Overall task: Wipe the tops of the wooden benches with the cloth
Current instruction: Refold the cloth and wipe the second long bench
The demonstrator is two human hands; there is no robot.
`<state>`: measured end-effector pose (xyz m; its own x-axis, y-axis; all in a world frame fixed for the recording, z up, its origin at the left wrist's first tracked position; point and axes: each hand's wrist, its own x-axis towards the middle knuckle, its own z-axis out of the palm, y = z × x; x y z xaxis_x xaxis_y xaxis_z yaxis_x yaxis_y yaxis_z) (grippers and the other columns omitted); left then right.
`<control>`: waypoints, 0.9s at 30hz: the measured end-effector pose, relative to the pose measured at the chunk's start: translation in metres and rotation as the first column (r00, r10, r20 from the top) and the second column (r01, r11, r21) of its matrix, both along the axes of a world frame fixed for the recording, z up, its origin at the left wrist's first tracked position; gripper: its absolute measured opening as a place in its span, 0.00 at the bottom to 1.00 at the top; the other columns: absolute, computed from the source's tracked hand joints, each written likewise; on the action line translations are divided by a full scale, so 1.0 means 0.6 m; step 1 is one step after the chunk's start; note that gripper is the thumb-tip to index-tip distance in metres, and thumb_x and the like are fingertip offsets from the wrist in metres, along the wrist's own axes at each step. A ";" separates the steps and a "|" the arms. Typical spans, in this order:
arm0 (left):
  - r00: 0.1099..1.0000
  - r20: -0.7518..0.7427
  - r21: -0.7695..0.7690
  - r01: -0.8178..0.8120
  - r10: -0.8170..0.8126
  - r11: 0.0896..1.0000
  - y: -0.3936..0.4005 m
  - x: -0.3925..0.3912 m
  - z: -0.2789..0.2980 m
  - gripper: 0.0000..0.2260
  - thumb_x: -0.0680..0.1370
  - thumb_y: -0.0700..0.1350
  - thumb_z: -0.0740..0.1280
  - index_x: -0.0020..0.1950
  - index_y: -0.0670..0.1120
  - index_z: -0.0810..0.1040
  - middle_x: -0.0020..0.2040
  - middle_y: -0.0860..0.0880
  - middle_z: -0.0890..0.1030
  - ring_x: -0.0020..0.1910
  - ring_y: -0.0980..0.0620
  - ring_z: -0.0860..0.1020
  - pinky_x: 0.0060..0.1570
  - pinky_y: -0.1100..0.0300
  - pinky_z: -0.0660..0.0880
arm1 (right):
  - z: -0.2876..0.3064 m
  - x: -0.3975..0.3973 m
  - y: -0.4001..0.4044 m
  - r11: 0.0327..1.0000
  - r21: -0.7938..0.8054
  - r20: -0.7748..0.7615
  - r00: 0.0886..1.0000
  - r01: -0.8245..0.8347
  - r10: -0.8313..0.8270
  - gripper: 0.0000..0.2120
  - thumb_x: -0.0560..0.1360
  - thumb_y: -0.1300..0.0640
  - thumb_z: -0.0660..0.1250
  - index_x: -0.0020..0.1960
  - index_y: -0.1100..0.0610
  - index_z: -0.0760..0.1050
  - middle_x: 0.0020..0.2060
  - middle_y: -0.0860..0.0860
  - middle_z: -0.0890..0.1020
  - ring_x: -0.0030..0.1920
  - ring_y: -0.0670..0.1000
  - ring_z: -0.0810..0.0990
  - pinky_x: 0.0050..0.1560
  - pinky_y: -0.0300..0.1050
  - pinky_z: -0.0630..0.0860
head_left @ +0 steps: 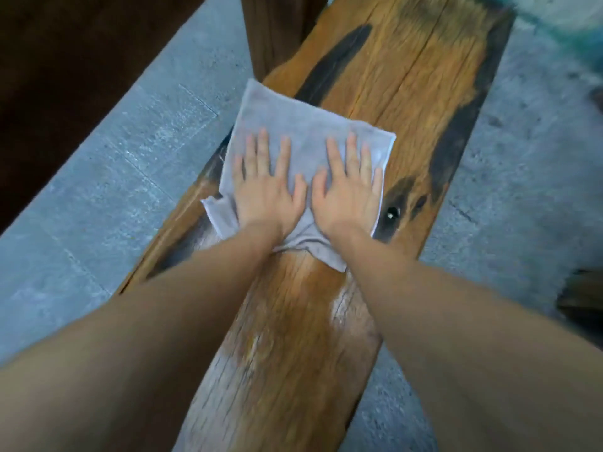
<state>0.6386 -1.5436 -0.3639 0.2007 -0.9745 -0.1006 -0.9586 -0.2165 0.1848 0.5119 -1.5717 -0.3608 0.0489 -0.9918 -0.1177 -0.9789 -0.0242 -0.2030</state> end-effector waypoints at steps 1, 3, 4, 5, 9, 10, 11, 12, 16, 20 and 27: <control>1.000 -0.012 0.024 0.026 -0.026 0.999 0.039 -0.018 0.003 0.31 0.83 0.58 0.50 0.83 0.50 0.46 0.82 0.40 0.46 0.82 0.41 0.45 0.79 0.43 0.44 | 0.000 -0.015 0.052 0.999 0.000 -0.004 0.999 0.048 -0.048 0.28 0.83 0.44 0.49 0.82 0.42 0.49 0.83 0.46 0.48 0.82 0.50 0.44 0.81 0.56 0.43; 0.998 -0.029 0.062 0.053 -0.052 0.997 0.121 -0.054 0.009 0.30 0.84 0.58 0.49 0.83 0.51 0.43 0.82 0.41 0.42 0.82 0.42 0.41 0.79 0.44 0.42 | 0.002 -0.034 0.147 0.988 0.044 0.012 0.989 0.147 -0.147 0.29 0.82 0.44 0.46 0.82 0.41 0.47 0.83 0.46 0.46 0.82 0.50 0.43 0.81 0.56 0.41; 0.998 -0.026 0.073 0.067 -0.065 0.995 0.156 -0.065 0.010 0.29 0.84 0.58 0.47 0.83 0.51 0.42 0.82 0.41 0.41 0.82 0.43 0.40 0.79 0.45 0.41 | 0.000 -0.039 0.184 0.981 0.070 0.011 0.983 0.182 -0.183 0.30 0.81 0.43 0.44 0.82 0.40 0.45 0.83 0.45 0.45 0.82 0.50 0.42 0.81 0.57 0.41; 0.997 -0.020 0.073 0.079 -0.078 0.994 0.183 -0.073 0.009 0.29 0.84 0.58 0.46 0.83 0.51 0.42 0.82 0.42 0.40 0.81 0.43 0.39 0.79 0.46 0.40 | -0.003 -0.044 0.212 0.976 0.077 0.006 0.979 0.204 -0.205 0.31 0.80 0.43 0.42 0.82 0.40 0.44 0.83 0.45 0.44 0.82 0.50 0.41 0.80 0.57 0.40; 0.992 -0.043 0.042 0.121 -0.119 0.992 0.197 -0.061 0.004 0.29 0.82 0.59 0.41 0.83 0.52 0.43 0.83 0.43 0.41 0.81 0.45 0.39 0.79 0.48 0.38 | -0.012 -0.045 0.224 0.974 0.065 -0.004 0.976 0.219 -0.219 0.31 0.78 0.41 0.42 0.81 0.37 0.42 0.82 0.44 0.42 0.82 0.50 0.38 0.80 0.58 0.37; 0.989 -0.047 0.032 0.144 -0.142 0.989 0.184 -0.056 0.000 0.30 0.81 0.61 0.41 0.83 0.52 0.45 0.83 0.44 0.43 0.82 0.45 0.40 0.79 0.48 0.39 | -0.014 -0.047 0.216 0.974 0.058 0.001 0.975 0.220 -0.220 0.32 0.78 0.41 0.43 0.81 0.37 0.43 0.82 0.43 0.42 0.82 0.50 0.38 0.80 0.59 0.37; 0.983 -0.051 0.020 0.177 -0.176 0.984 0.168 -0.050 0.000 0.31 0.81 0.61 0.43 0.83 0.52 0.46 0.83 0.44 0.45 0.82 0.46 0.41 0.79 0.48 0.40 | -0.013 -0.047 0.206 0.975 0.052 0.004 0.976 0.217 -0.217 0.32 0.78 0.41 0.44 0.81 0.37 0.44 0.82 0.43 0.42 0.82 0.50 0.39 0.80 0.59 0.38; 0.975 -0.055 0.006 0.217 -0.216 0.976 0.149 -0.044 0.000 0.32 0.80 0.62 0.44 0.83 0.51 0.49 0.83 0.45 0.47 0.82 0.47 0.43 0.79 0.48 0.42 | -0.012 -0.050 0.195 0.978 0.046 0.006 0.979 0.205 -0.205 0.32 0.78 0.40 0.45 0.81 0.36 0.45 0.82 0.43 0.43 0.82 0.50 0.39 0.80 0.60 0.38; 0.964 -0.049 -0.042 0.260 -0.262 0.965 0.037 -0.023 -0.003 0.33 0.78 0.64 0.47 0.82 0.53 0.53 0.83 0.48 0.52 0.82 0.48 0.48 0.79 0.48 0.45 | -0.009 -0.059 0.089 0.994 0.022 0.006 0.994 0.107 -0.108 0.31 0.80 0.41 0.52 0.81 0.37 0.48 0.83 0.44 0.45 0.82 0.51 0.41 0.80 0.60 0.38; 0.980 -0.021 -0.047 0.199 -0.200 0.979 -0.053 -0.035 -0.014 0.32 0.80 0.63 0.47 0.83 0.54 0.51 0.83 0.49 0.51 0.82 0.48 0.47 0.80 0.47 0.45 | -0.014 -0.064 -0.031 0.997 0.012 -0.005 0.998 0.070 -0.070 0.31 0.80 0.41 0.52 0.81 0.37 0.47 0.83 0.44 0.45 0.82 0.51 0.40 0.80 0.60 0.38; 0.980 -0.014 -0.051 0.198 -0.199 0.979 -0.264 -0.041 -0.006 0.33 0.79 0.62 0.45 0.83 0.52 0.51 0.83 0.48 0.51 0.82 0.48 0.46 0.80 0.48 0.44 | -0.016 -0.062 -0.224 0.998 0.022 -0.014 0.998 0.059 -0.058 0.30 0.82 0.41 0.49 0.82 0.39 0.43 0.83 0.46 0.41 0.82 0.52 0.36 0.79 0.61 0.36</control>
<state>0.6141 -1.7021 -0.3676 0.0010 -0.9985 -0.0541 -0.9778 -0.0123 0.2092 0.4744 -1.7059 -0.3705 -0.0110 -0.9900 -0.1406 -0.9811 0.0378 -0.1895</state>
